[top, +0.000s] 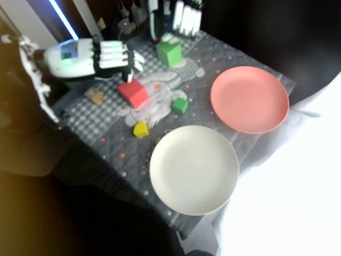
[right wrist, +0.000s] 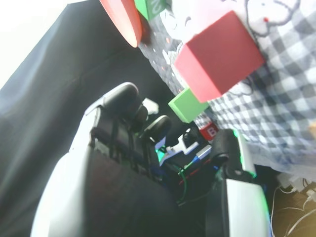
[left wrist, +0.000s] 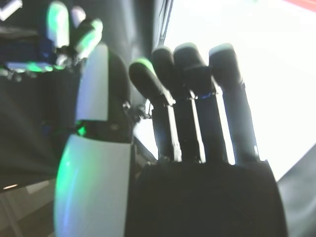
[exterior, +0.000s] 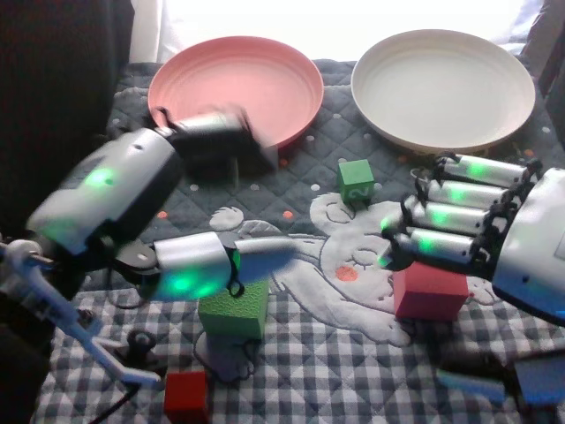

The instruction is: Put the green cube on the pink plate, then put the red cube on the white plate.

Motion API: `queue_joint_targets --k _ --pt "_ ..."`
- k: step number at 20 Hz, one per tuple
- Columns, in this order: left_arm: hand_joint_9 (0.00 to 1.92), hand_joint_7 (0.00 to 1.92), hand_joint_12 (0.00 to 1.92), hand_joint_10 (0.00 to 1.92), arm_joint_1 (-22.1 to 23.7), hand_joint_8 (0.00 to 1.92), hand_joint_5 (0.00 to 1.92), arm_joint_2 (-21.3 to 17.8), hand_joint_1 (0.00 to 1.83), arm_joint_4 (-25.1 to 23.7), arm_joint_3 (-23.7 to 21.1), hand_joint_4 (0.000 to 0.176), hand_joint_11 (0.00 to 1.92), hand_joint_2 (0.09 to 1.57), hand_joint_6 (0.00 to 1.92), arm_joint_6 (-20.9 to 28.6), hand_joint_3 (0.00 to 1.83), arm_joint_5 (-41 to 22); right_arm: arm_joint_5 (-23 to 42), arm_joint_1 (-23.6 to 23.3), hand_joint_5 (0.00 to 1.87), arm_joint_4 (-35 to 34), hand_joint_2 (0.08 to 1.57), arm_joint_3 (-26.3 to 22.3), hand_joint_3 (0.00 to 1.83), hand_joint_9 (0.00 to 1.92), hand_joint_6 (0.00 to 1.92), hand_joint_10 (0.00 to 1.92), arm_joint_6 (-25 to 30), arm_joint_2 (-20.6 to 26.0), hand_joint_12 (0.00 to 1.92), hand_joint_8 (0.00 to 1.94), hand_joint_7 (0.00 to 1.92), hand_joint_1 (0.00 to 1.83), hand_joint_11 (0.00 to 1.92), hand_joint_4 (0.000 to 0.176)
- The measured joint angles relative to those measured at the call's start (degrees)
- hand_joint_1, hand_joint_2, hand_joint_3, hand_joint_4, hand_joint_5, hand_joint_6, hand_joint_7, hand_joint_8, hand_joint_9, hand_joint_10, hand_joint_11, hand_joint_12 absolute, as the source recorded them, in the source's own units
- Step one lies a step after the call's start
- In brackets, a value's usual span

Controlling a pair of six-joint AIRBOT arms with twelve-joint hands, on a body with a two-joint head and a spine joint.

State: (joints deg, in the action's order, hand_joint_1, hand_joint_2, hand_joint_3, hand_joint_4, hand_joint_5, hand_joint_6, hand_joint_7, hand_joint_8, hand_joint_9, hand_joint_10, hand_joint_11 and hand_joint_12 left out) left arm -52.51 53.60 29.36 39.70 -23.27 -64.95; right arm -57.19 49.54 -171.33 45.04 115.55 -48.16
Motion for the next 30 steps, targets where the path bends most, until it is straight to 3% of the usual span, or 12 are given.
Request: queue_joint_targets --k 1,4,5,6,7,9,14,17,20,21,26,30 --pt "0.22 0.24 1.01 0.03 -0.22 0.0 0.32 -0.96 0.66 -0.42 -0.94 0.012 0.0 0.92 0.02 0.04 0.03 -1.46 0.26 0.0 0.5 0.11 0.93 0.0 0.1 0.38 0.3 0.59 -0.02 -0.07 1.55 0.12 0.56 0.55 0.09 0.0" --pt "0.24 0.24 1.06 0.03 -1.36 0.0 0.33 -1.81 0.63 -1.81 -2.49 0.036 0.0 0.94 0.02 0.11 0.02 -4.02 0.15 0.0 0.55 -0.04 0.95 0.02 0.07 0.42 0.27 0.67 -0.04 -0.09 1.53 0.1 0.6 0.52 0.19 0.0" --pt "0.23 0.25 1.08 0.02 -1.36 0.0 0.34 -1.81 0.61 -1.81 -2.62 0.057 0.0 0.94 0.01 0.09 0.02 -3.67 0.15 0.0 0.54 0.04 0.96 0.0 0.06 0.41 0.27 0.71 -0.04 -0.09 1.54 0.1 0.62 0.5 0.18 0.0" --pt "0.23 0.25 1.08 0.02 -1.36 0.0 0.34 -1.81 0.61 -1.92 -2.64 0.057 0.0 0.94 0.01 0.09 0.02 -3.76 0.15 0.0 0.54 0.02 0.96 0.02 0.06 0.41 0.27 0.71 -0.04 -0.09 1.54 0.1 0.62 0.5 0.18 0.0" --pt "0.23 0.25 1.05 0.01 -1.38 0.0 0.35 -2.36 0.61 -1.95 -3.23 0.033 0.0 0.95 0.01 0.09 0.01 -3.82 0.17 0.0 0.52 0.02 0.95 0.0 0.05 0.39 0.26 0.7 -0.04 -0.02 1.53 0.09 0.6 0.52 0.15 0.0" --pt "0.23 0.24 1.03 0.01 -1.84 0.0 0.35 -3.23 0.62 -2.71 -3.76 0.031 0.0 0.95 0.01 0.13 0.01 -3.41 0.17 0.0 0.5 0.02 0.95 0.0 0.05 0.37 0.25 0.7 -0.04 0.17 1.54 0.08 0.59 0.51 0.13 0.0" --pt "0.16 0.18 0.91 0.0 -1.22 0.0 0.24 -5.07 0.49 -3.8 -3.08 0.122 0.0 0.93 0.0 0.11 0.0 6.1 0.17 0.0 0.55 -0.02 0.95 0.13 0.04 0.38 0.26 0.7 -0.04 -0.11 1.54 0.08 0.61 0.55 0.12 0.0" --pt "0.19 0.17 1.04 0.01 0.61 0.0 0.22 -5.07 0.55 -8.15 -2.69 0.126 0.0 0.87 0.0 0.2 0.0 12.11 0.17 0.0 0.55 0.0 0.95 0.13 0.04 0.38 0.24 0.66 -0.04 -0.15 1.54 0.06 0.6 0.55 0.12 0.0" --pt "0.29 0.17 1.4 0.04 1.99 0.0 0.19 -5.07 0.67 -9.4 -1.6 0.133 0.0 0.85 0.0 0.09 0.0 18.58 0.2 0.0 0.54 0.0 0.97 0.13 0.03 0.38 0.19 0.59 -0.04 -0.15 1.54 0.03 0.58 0.52 0.07 0.0" --pt "0.37 0.21 1.45 0.06 2.45 0.01 0.22 -5.07 0.7 -9.29 -1.38 0.115 0.1 0.85 0.01 0.13 0.0 20.22 0.2 0.0 0.55 0.0 0.97 0.13 0.03 0.38 0.19 0.58 -0.02 -0.15 1.54 0.03 0.59 0.51 0.07 0.0" --pt "0.36 0.25 1.42 0.02 4.68 0.0 0.25 -3.41 0.73 -9.03 1.62 0.102 0.12 0.88 0.0 0.11 0.0 27.85 0.2 0.0 0.57 0.0 0.97 0.15 0.03 0.37 0.19 0.57 0.0 -0.31 1.51 0.02 0.59 0.59 0.09 0.0" --pt "0.62 0.48 1.41 0.09 5.07 0.02 0.41 -2.27 0.89 -7.61 3.02 0.062 0.41 0.96 0.01 0.11 0.01 31.87 0.2 0.0 0.57 0.0 0.96 0.26 0.01 0.36 0.17 0.58 0.15 -0.33 1.51 0.02 0.58 0.66 0.07 0.0"
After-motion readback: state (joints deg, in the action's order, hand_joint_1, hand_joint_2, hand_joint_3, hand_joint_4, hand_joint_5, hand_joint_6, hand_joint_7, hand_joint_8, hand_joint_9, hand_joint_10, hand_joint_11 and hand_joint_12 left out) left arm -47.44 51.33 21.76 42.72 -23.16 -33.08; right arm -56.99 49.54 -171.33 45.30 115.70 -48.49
